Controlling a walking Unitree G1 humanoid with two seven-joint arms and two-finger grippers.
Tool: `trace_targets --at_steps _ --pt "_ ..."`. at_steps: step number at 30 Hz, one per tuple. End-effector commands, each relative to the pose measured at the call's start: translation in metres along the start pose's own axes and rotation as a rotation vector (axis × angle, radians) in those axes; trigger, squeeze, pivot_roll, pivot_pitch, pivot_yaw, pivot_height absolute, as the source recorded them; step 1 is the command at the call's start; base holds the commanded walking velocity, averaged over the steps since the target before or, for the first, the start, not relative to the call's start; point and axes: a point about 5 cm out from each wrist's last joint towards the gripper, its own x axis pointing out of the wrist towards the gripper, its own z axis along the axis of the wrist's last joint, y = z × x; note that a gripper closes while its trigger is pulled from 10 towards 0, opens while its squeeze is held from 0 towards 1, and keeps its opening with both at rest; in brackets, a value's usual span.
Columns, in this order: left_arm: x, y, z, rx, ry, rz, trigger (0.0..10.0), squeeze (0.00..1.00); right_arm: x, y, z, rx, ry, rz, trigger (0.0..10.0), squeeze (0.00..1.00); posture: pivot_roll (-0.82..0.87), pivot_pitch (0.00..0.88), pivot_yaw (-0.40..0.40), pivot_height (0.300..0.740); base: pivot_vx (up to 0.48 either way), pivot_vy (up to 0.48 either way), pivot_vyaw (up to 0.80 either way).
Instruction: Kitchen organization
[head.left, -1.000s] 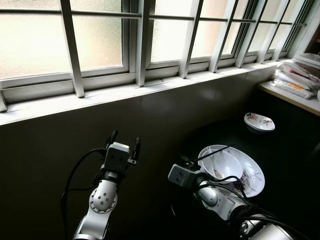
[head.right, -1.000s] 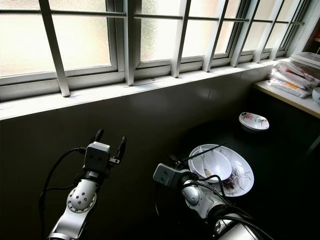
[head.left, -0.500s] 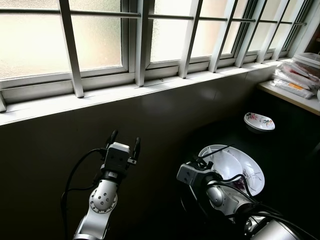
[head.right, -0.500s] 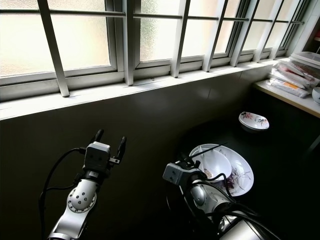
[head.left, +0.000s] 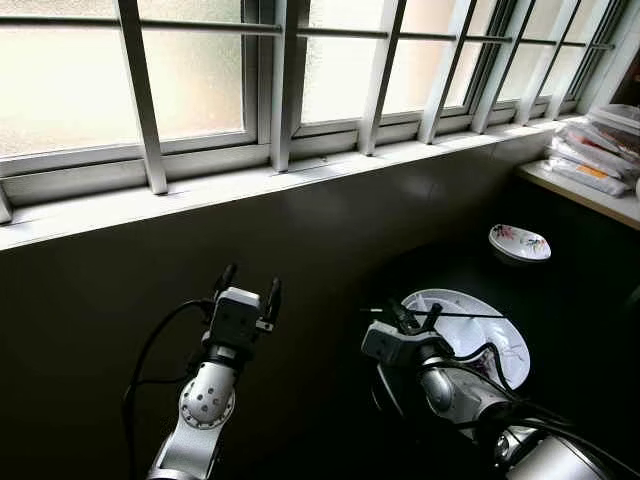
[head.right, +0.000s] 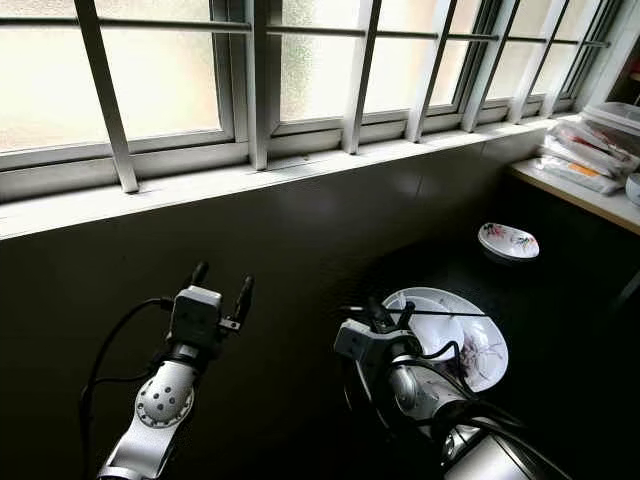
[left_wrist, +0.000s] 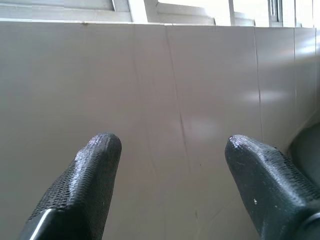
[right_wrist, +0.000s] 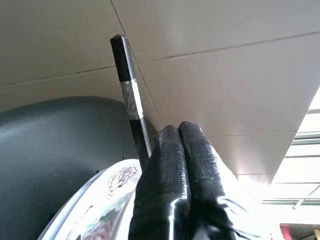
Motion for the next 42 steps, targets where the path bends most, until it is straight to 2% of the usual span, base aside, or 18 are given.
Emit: trace_targets --at_steps 1,4,17,18,19,25,30,32,34,37,42 --pt "0.003 -0.006 0.002 -0.001 -0.012 -0.024 10.0 0.00 -0.004 0.000 -0.010 -0.014 0.033 -0.002 0.0 0.00 0.13 0.000 -0.103 0.740 0.000 0.000 0.00" --pt "0.002 -0.007 0.001 -0.001 -0.006 -0.028 10.0 0.00 -0.004 -0.001 -0.014 0.005 0.058 -0.007 0.0 0.00 0.12 0.000 -0.104 0.740 0.000 0.000 0.00" --pt "0.001 -0.005 0.001 0.002 -0.009 -0.022 10.0 0.00 0.000 -0.009 -0.005 0.030 0.012 -0.104 0.0 0.00 0.13 0.000 -0.105 0.740 0.000 0.000 0.00" --pt "0.001 -0.005 0.001 0.003 -0.008 -0.023 10.0 0.00 0.000 -0.009 -0.002 0.079 0.003 -0.103 10.0 0.04 0.13 0.000 -0.105 0.740 0.000 0.000 0.00" --pt "0.000 -0.005 0.001 0.003 -0.007 -0.024 10.0 0.00 0.000 -0.010 0.001 0.129 -0.021 -0.106 10.0 1.00 0.13 0.000 -0.105 0.740 0.000 0.000 0.00" --pt "0.000 -0.004 0.000 0.007 -0.006 -0.027 10.0 0.00 0.001 -0.006 0.003 0.189 -0.025 -0.004 10.0 1.00 0.13 0.000 -0.102 0.740 0.000 0.000 0.00" --pt "0.000 -0.003 0.001 0.011 -0.007 -0.025 10.0 0.00 0.005 -0.016 0.000 0.200 -0.017 -0.023 10.0 1.00 0.13 0.000 -0.103 0.740 0.000 0.000 0.00" --pt "0.000 -0.003 0.000 0.012 -0.005 -0.024 10.0 0.00 0.007 -0.022 -0.004 0.182 0.005 -0.046 10.0 1.00 0.13 0.000 -0.103 0.740 0.000 0.000 0.00" --pt "-0.001 -0.003 -0.001 0.014 -0.001 -0.025 10.0 0.00 0.007 -0.022 -0.020 0.075 0.119 0.029 10.0 1.00 0.13 0.000 -0.104 0.740 0.000 0.000 0.00" --pt "-0.002 -0.003 -0.001 0.011 0.002 -0.024 10.0 0.00 0.007 -0.025 -0.023 0.129 0.137 0.014 10.0 1.00 0.12 0.000 -0.102 0.740 0.000 0.000 0.00" --pt "0.000 -0.007 -0.001 0.007 0.000 -0.033 10.0 0.00 0.008 -0.031 -0.023 0.140 0.129 -0.001 10.0 1.00 0.11 0.000 -0.096 0.740 0.000 0.000 0.00"
